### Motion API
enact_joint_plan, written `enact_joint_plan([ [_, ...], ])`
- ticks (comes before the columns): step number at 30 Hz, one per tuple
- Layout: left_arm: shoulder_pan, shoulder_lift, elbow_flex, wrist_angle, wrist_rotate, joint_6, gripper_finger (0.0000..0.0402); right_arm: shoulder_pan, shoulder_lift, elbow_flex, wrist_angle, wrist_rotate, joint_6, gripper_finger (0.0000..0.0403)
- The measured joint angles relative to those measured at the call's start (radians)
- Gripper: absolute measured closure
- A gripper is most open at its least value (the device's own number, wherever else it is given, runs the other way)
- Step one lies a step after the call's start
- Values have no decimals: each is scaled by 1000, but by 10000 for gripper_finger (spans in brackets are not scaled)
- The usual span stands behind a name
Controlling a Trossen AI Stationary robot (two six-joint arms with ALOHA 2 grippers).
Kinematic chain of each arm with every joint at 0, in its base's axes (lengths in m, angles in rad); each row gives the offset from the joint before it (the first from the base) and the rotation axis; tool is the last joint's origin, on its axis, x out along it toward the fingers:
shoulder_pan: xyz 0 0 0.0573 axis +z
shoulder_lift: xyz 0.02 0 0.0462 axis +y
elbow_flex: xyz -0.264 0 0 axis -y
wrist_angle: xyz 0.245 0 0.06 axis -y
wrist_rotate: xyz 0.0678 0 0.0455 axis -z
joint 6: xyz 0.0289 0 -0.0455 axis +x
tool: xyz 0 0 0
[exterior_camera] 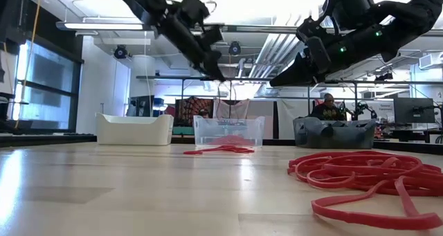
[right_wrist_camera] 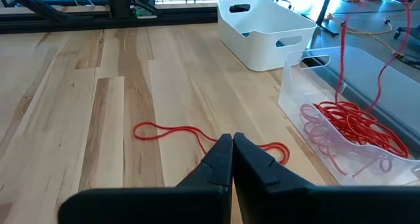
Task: Sort rubber bands into baskets
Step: Put the red rubber band into the transparent bin
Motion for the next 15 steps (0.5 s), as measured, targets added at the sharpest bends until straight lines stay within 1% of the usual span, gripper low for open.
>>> enact_joint_plan([
  [4,50,84,36,-4,33,0,401,0,0,0,0,0,0,403],
  [9,91,172,40,-10,84,-17,401,0,0,0,-1,4,0,403],
  [12,102,206,40,-29,126,-18,401,-2,0,0,-1,4,0,403],
  [15,97,216,40,-51,123,-3,397,-2,0,0,-1,3,0,403],
])
